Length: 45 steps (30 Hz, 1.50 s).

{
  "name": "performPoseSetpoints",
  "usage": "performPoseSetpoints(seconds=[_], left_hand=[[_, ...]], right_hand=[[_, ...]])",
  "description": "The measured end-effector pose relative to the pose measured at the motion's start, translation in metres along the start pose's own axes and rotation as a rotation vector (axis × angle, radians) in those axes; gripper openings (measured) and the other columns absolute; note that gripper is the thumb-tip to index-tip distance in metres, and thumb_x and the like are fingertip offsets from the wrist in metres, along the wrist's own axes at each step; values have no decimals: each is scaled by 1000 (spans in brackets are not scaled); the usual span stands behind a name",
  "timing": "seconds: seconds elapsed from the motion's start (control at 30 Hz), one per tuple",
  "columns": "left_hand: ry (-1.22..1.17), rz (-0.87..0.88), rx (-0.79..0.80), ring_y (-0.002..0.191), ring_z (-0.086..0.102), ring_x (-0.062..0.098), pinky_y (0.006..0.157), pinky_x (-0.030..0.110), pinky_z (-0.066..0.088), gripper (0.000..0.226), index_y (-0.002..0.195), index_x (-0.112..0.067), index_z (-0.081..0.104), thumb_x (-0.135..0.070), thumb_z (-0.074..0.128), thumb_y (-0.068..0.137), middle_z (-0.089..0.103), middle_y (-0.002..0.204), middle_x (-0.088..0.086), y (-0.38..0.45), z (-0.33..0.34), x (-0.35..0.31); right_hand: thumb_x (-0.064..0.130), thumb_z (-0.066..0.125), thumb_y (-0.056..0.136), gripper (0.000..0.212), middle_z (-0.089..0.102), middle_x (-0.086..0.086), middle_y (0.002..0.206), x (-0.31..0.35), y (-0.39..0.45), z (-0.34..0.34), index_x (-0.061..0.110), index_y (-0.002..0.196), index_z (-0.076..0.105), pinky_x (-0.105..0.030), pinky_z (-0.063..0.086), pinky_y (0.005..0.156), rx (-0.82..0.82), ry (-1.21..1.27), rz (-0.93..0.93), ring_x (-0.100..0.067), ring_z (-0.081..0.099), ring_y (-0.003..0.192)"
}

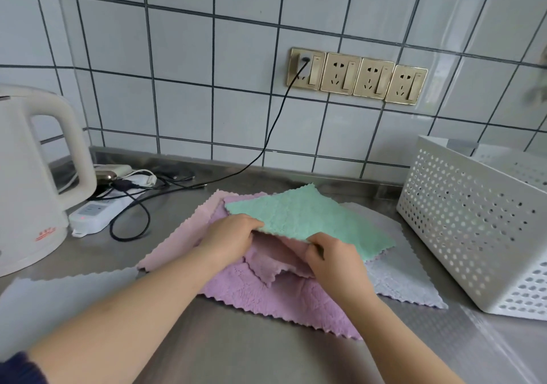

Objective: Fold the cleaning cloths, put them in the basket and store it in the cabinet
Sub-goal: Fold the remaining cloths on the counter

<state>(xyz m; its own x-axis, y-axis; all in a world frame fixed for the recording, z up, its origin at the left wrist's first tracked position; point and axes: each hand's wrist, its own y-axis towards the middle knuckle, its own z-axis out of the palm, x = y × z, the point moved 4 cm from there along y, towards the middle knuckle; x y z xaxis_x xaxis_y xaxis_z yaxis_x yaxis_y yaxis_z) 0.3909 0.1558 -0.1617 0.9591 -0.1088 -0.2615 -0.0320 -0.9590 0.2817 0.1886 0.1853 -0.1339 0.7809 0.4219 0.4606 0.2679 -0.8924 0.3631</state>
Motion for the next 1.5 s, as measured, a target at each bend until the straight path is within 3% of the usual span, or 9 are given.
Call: performPoseSetpoints(seconds=[0.1,0.33,0.77,0.87,0.97,1.1,1.3,1.4,1.5], left_hand=[[35,-44,-33,130,42,16,114,34,25,56,131,-33,53,-1,38,88,50,140,-7,18,2,12],[-91,-117,-156,102,61,28,81,33,48,43,111,-25,68,-1,43,85,68,114,4,47,-16,37],[74,364,-446,81,65,26,62,35,54,38,108,-14,66,-9,39,82,66,95,4,-67,-98,-19],[193,589,-536,88,56,20,88,33,46,33,101,-9,68,-13,39,88,65,85,5,-110,-110,-32],[190,716,-469,85,57,18,82,29,46,28,105,-14,63,-16,37,93,64,84,4,-154,-106,-43],[97,713,-237,72,53,8,59,17,44,30,107,-22,59,-27,32,98,60,86,-6,-193,-86,-52],[-246,383,121,86,54,-7,77,9,41,62,98,-37,66,-82,31,73,60,85,-25,-207,-75,-52],[-286,268,193,89,59,-4,81,16,45,5,79,-52,62,-55,59,82,66,89,-23,-204,-73,-51],[-184,199,185,80,56,-1,71,10,39,7,90,-34,64,-35,57,91,64,88,-17,-191,-72,-50]], right_hand=[[21,46,88,17,51,4,55,-5,5,-9,22,72,53,-25,31,48,-50,43,10,-19,46,55],[19,47,87,17,65,-6,84,-21,19,-25,17,97,61,-30,38,59,-118,-94,28,-25,57,76],[4,56,84,19,60,-2,97,-10,-38,-95,7,97,69,-32,43,63,-296,-67,-81,-22,57,76],[-3,60,79,17,55,3,85,-12,-68,-103,7,87,70,-26,37,60,-260,-33,-139,-12,48,66],[-5,60,78,18,54,7,83,-19,-102,-103,10,83,70,-11,34,63,-160,-27,-169,3,47,65],[0,56,83,15,51,9,82,-33,-135,-101,9,87,67,-22,33,66,-40,-93,-133,-13,52,74],[5,52,81,28,55,16,66,-31,-158,-107,31,69,53,-21,38,61,135,-40,-32,-6,51,64],[13,52,85,24,60,25,80,-40,-158,-102,36,80,59,-11,39,66,246,-56,34,3,55,76],[24,59,89,11,63,16,88,-54,-148,-98,26,95,68,-20,42,76,171,-67,111,-9,60,88]])
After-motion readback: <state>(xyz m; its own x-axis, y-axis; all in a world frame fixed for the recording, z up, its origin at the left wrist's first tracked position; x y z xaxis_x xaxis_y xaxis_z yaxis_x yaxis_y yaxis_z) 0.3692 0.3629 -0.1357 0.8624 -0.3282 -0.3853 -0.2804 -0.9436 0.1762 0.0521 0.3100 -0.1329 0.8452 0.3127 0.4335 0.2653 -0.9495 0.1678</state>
